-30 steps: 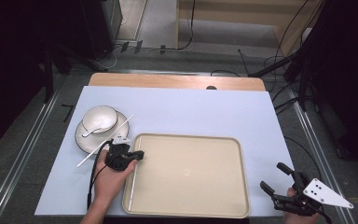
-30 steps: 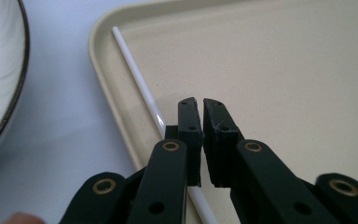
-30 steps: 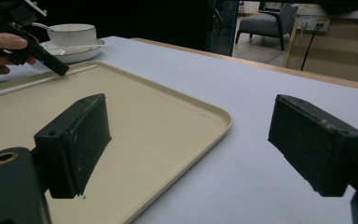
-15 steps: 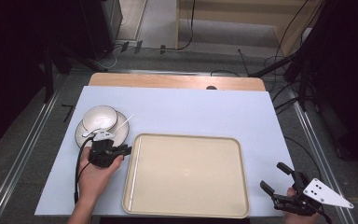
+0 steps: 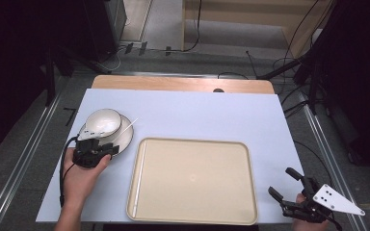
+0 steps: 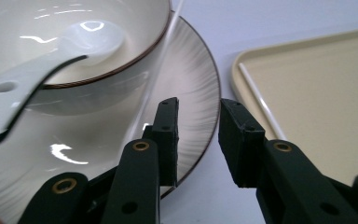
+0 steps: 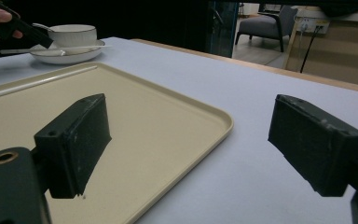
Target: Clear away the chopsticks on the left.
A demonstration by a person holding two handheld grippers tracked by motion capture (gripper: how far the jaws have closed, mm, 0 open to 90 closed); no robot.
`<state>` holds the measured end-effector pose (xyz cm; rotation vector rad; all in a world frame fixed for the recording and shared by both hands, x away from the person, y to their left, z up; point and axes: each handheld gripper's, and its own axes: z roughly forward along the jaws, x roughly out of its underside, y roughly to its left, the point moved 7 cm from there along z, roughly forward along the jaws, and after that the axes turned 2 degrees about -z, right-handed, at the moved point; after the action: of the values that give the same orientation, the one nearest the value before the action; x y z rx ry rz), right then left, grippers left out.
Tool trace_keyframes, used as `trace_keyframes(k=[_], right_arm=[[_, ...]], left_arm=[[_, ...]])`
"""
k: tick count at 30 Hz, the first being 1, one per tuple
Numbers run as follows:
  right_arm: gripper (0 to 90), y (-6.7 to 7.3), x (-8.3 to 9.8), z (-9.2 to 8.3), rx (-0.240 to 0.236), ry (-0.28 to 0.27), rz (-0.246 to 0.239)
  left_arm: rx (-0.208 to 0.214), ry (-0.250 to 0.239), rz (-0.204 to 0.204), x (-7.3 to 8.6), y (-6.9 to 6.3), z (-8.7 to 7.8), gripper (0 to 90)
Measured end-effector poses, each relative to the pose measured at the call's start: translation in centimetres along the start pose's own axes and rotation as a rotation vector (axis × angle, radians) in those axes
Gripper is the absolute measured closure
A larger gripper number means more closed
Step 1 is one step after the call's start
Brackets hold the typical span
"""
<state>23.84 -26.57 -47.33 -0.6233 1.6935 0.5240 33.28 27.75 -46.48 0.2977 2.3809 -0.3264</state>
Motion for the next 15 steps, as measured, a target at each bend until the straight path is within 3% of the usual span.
trace_keyframes(k=[8,15], right_arm=[[12.9,0.0,0.1,0.1,0.000,0.004,0.000],[13.0,0.0,0.1,0.1,-0.002,0.004,0.001]], left_arm=[[-0.042,0.009,0.000,0.2,1.5,-0.2,70.7],[-0.058,-0.033,0.020,0.0,2.5,-0.4,71.2]])
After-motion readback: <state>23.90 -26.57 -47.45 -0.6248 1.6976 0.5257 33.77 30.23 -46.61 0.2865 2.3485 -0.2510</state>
